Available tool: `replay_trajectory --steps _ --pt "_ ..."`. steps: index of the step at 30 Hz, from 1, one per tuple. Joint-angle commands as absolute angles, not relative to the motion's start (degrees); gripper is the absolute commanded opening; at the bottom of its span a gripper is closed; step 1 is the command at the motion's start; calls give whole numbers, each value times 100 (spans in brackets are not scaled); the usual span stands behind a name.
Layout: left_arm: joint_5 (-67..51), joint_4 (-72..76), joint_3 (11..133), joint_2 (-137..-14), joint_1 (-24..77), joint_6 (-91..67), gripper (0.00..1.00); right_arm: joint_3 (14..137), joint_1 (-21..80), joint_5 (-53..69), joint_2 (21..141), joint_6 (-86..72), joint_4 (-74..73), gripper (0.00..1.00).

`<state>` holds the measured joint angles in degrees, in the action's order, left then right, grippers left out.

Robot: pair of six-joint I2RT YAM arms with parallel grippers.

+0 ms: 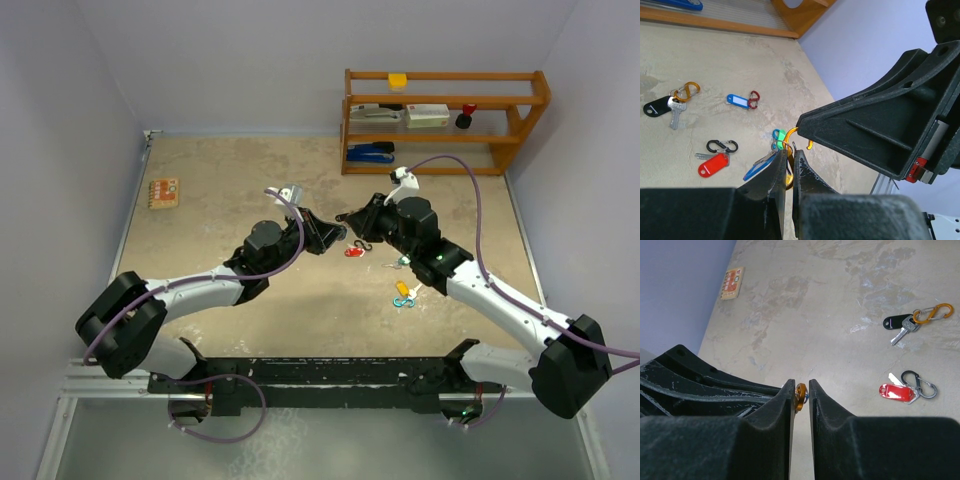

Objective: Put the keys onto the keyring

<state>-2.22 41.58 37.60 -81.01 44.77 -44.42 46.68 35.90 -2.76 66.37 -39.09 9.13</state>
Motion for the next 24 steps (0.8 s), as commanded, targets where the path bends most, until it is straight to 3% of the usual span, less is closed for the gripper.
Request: replay_trajectory --steps 1,7,24 --pt "-290 4526 3876 -8112 4516 -4470 0 4850 3590 -189 6627 -3920 1152 20" --pt "-290 4523 3874 -8088 4517 -4471 0 4826 3595 -241 6591 -3929 1151 27" --pt "-257 4516 3898 -8061 4518 -4456 0 4820 3588 -132 6705 -3946 1136 22"
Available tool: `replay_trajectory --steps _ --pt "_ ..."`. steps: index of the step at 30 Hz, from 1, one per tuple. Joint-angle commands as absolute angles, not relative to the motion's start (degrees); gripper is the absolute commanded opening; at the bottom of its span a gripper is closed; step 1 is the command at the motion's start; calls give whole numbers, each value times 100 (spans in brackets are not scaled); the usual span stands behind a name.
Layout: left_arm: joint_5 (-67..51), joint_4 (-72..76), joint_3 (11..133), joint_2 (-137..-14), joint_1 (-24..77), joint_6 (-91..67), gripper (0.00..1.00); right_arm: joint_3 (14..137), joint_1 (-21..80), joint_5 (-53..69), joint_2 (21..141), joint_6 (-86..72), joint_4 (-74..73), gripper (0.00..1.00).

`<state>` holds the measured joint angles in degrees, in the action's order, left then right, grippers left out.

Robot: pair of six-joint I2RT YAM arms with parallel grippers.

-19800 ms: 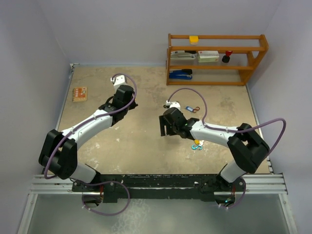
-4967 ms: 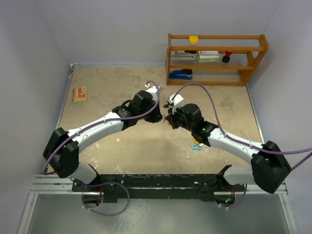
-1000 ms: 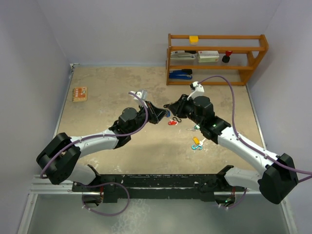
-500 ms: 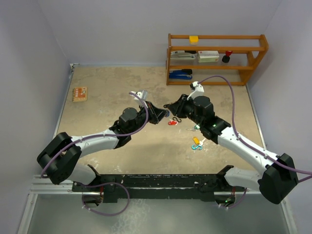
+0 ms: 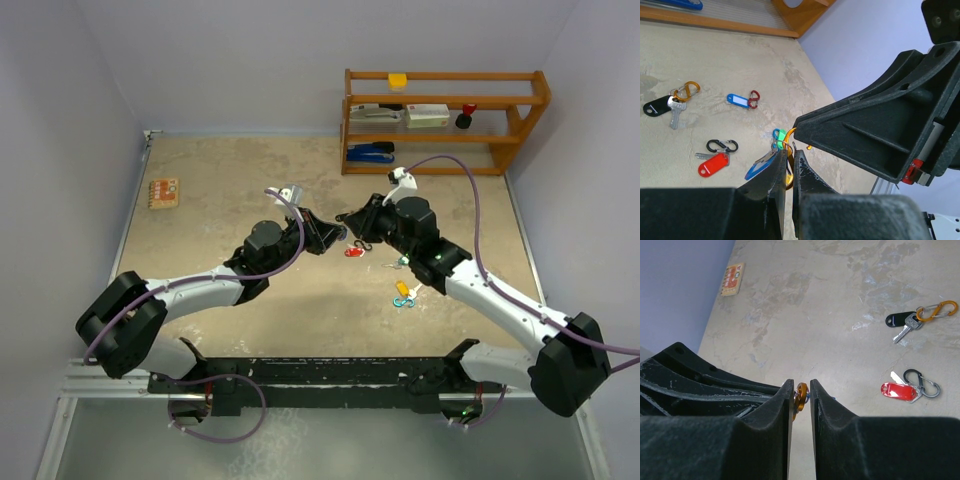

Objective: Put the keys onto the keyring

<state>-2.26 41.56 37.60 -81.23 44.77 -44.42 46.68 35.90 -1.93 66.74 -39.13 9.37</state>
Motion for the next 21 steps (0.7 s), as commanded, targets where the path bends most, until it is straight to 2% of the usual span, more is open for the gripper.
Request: replay_trajectory --steps 1,7,15,17,21 --pt "-261 4510 3901 -8060 4518 -4456 0 4825 3593 -132 6714 -3952 1134 22" --pt "-281 4507 3905 -8060 4513 -4455 0 4821 3594 -149 6741 -3965 1142 20" --pt "-303 4455 3934 -8098 4517 -4441 0 4808 3591 -196 6725 -3977 1151 3" --pt "-328 4377 3994 -8125 4518 -4431 12 4799 3594 -242 6709 -3985 1149 0" --pt "-306 4403 3984 -8099 4518 -4427 28 4781 3595 -277 6675 -3987 1092 0"
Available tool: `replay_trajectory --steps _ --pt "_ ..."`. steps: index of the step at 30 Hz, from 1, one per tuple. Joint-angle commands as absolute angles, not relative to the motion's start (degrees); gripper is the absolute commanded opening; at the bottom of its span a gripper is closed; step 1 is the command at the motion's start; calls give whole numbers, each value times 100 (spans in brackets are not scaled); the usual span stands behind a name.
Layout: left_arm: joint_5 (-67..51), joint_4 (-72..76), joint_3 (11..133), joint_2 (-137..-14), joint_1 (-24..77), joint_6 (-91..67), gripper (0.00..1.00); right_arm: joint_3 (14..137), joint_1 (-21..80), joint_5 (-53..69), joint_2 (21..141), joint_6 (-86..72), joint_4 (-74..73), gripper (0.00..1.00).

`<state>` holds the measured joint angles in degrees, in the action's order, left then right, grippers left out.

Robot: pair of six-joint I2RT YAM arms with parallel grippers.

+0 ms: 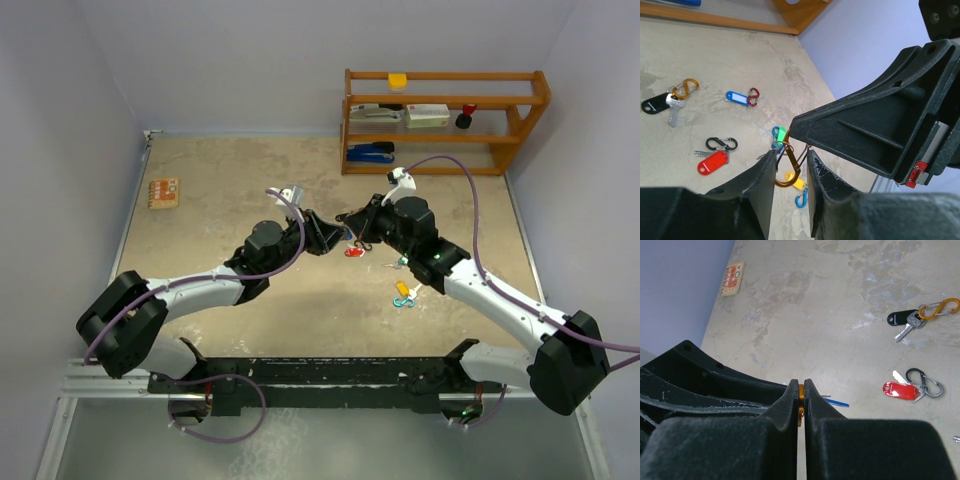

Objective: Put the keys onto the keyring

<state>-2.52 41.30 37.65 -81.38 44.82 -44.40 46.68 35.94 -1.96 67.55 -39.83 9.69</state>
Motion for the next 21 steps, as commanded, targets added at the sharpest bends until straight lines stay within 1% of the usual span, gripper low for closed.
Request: replay_trajectory --steps 1,5,9,12,16,21 --pt "-295 4418 3975 -8077 4518 -4429 31 4781 3589 -281 6677 -3989 1078 0" --pt "-226 4459 3913 -7946 4513 -4438 39 4772 3589 -289 6680 -3981 1042 0" --pt "8 4304 3847 -7722 4518 -4431 41 4751 3594 -284 6659 -3981 997 0" --pt "630 3973 3756 -7459 4518 -4432 41 4737 3589 -294 6615 -3981 948 0" --pt "1774 3391 3578 -7002 4511 -4583 44 4711 3594 -337 6542 -3961 886 0" --pt "2910 2342 3573 -6524 4500 -4878 45 4711 3590 -360 6513 -3931 839 0"
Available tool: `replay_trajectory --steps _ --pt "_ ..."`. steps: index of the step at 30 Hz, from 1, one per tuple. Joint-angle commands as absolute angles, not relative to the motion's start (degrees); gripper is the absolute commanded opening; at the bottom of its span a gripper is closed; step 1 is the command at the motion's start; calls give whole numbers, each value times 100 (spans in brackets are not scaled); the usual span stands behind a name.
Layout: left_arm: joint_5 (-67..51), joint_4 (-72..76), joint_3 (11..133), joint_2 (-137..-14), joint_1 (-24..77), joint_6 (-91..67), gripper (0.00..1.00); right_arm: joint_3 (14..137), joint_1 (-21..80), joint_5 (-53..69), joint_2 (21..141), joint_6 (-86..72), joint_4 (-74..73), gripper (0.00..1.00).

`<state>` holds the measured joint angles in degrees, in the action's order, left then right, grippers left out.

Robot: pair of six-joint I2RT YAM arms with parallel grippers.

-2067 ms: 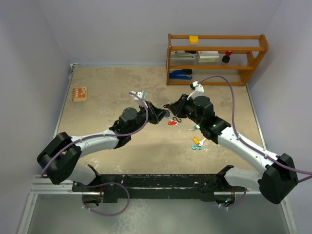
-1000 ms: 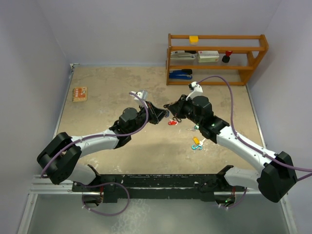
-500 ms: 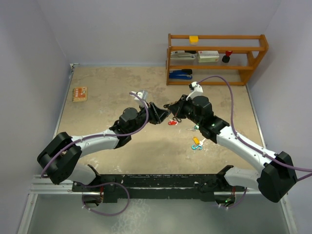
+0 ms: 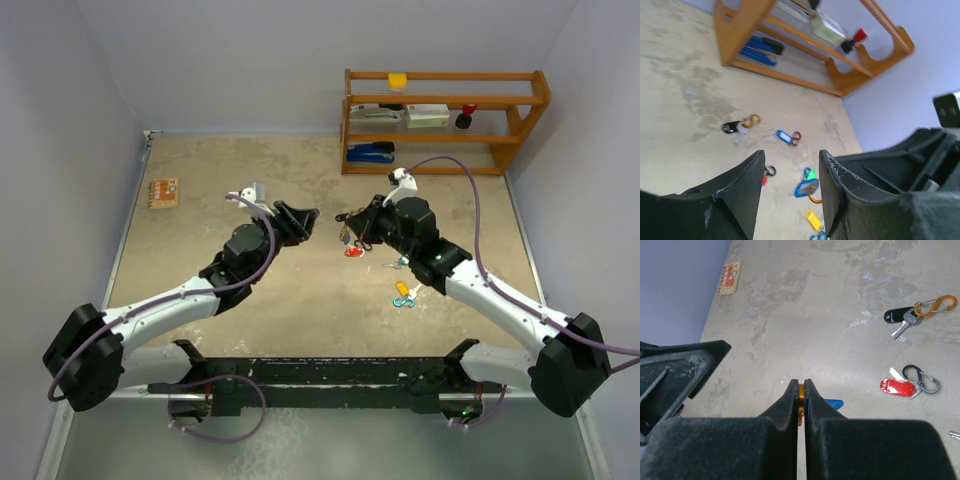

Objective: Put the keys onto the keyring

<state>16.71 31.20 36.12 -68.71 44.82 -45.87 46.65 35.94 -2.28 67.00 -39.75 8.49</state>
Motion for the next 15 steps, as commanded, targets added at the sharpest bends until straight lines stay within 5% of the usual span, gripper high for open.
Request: replay_trajectory --steps 1,15 --pt "3144 2146 3577 -6438 4500 -4967 45 4708 3586 -360 6513 -3929 838 0" --pt "3716 1592 3551 -6056 4482 -5139 47 4711 3595 -396 6533 -3920 793 0"
